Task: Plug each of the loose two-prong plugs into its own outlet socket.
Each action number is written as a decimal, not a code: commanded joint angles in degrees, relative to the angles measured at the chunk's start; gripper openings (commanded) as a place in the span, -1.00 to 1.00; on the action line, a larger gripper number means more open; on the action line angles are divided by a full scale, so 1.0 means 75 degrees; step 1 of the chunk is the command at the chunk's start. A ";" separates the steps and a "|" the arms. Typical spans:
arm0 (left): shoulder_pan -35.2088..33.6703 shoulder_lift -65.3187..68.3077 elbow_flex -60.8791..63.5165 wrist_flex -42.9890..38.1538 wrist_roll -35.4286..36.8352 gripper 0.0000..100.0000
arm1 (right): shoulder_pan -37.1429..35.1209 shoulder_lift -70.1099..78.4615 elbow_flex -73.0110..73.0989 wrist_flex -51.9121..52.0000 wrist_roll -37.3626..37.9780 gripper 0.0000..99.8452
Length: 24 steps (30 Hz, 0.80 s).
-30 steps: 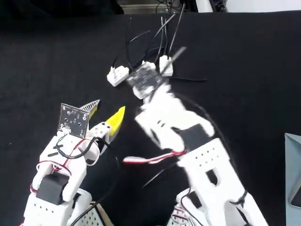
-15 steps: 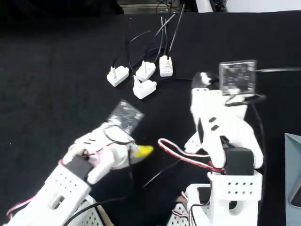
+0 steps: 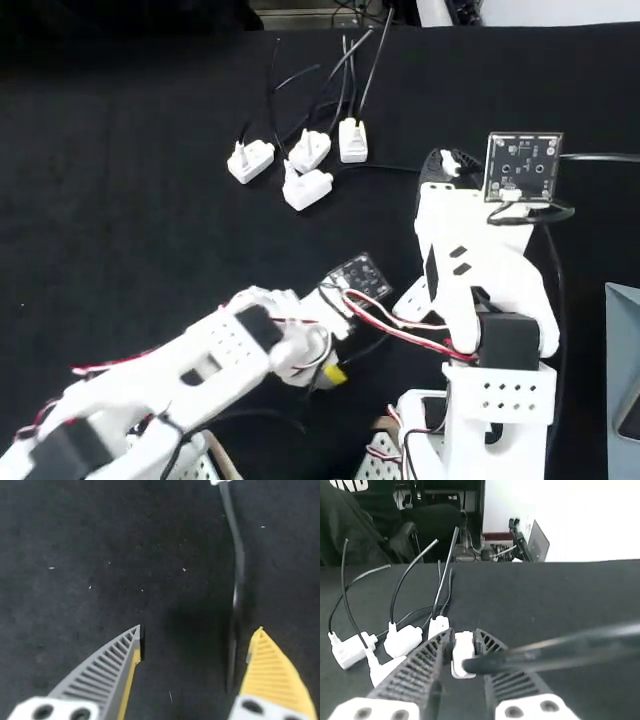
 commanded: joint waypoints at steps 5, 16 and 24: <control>0.0111 0.1360 -0.0721 -0.0809 -0.0094 -0.67 | 0.0059 -0.0111 -0.0018 -0.0199 -0.0082 -0.98; -0.0979 -0.1102 -0.0873 0.1770 -0.0234 -0.95 | 0.0059 -0.0123 -0.0018 -0.0188 -0.0082 -0.98; -0.3499 -0.4021 -0.0006 0.3528 -0.1653 -0.95 | 0.0035 -0.0111 -0.0006 -0.0152 -0.0082 -0.98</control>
